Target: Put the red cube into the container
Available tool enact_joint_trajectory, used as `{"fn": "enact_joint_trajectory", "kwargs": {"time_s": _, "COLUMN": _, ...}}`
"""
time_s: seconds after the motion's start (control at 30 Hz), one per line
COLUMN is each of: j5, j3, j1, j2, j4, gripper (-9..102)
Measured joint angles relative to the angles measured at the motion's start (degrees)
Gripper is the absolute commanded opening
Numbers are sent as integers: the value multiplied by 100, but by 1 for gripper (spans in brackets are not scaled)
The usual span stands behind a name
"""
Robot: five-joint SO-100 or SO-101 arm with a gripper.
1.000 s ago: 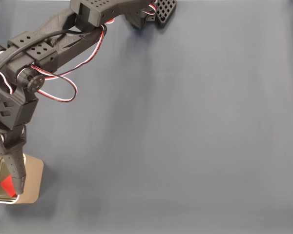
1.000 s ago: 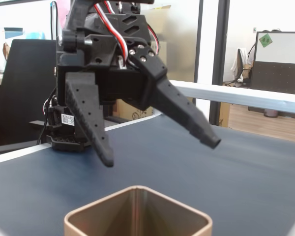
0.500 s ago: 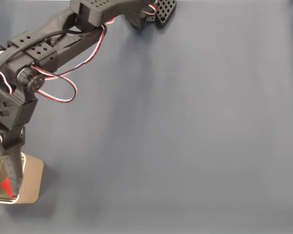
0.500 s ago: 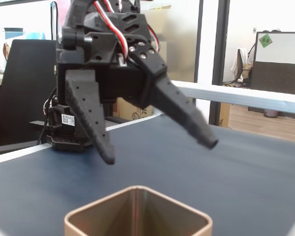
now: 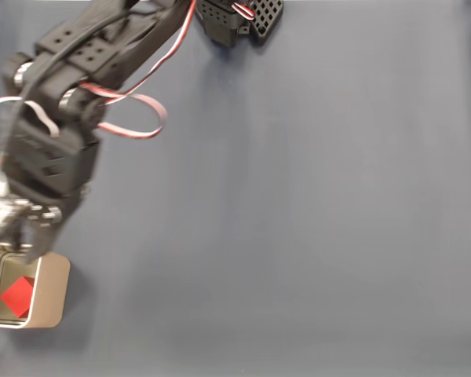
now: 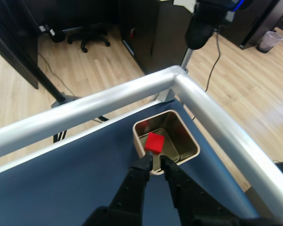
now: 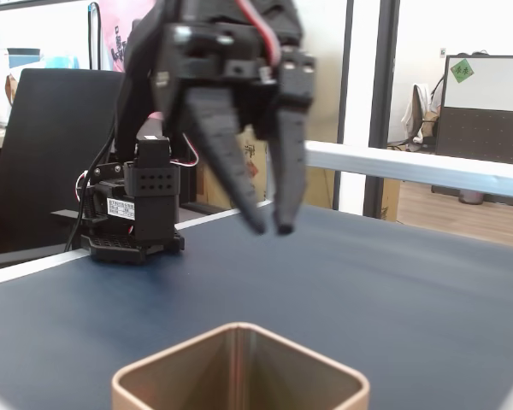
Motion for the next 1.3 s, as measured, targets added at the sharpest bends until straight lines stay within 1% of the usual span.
{"fn": "enact_joint_trajectory", "kwargs": {"time_s": 0.13, "j5": 176, "j3": 1749, "j1": -431, "j2": 1310, "j4": -633, "gripper": 0}}
{"fn": "enact_joint_trajectory", "kwargs": {"time_s": 0.23, "j5": 176, "j3": 3270, "j1": -773, "j2": 2443, "j4": -1257, "gripper": 0}}
{"fn": "enact_joint_trajectory", "kwargs": {"time_s": 0.4, "j5": 176, "j3": 5704, "j1": -1380, "j2": 4192, "j4": -2039, "gripper": 0}}
{"fn": "enact_joint_trajectory", "kwargs": {"time_s": 0.5, "j5": 176, "j3": 7022, "j1": -1705, "j2": 5159, "j4": -2382, "gripper": 0}}
{"fn": "enact_joint_trajectory", "kwargs": {"time_s": 0.67, "j5": 0, "j3": 8956, "j1": -1951, "j2": 6680, "j4": -2812, "gripper": 0}}
{"fn": "enact_joint_trajectory", "kwargs": {"time_s": 0.8, "j5": -149, "j3": 10274, "j1": -2197, "j2": 7893, "j4": -2997, "gripper": 0}}
{"fn": "enact_joint_trajectory", "kwargs": {"time_s": 1.03, "j5": -281, "j3": 12199, "j1": -2294, "j2": 9888, "j4": -3050, "gripper": 1}}
{"fn": "enact_joint_trajectory", "kwargs": {"time_s": 1.17, "j5": -343, "j3": 13087, "j1": -2426, "j2": 11030, "j4": -2777, "gripper": 2}}
{"fn": "enact_joint_trajectory", "kwargs": {"time_s": 1.3, "j5": -290, "j3": 13649, "j1": -2505, "j2": 11839, "j4": -2426, "gripper": 2}}
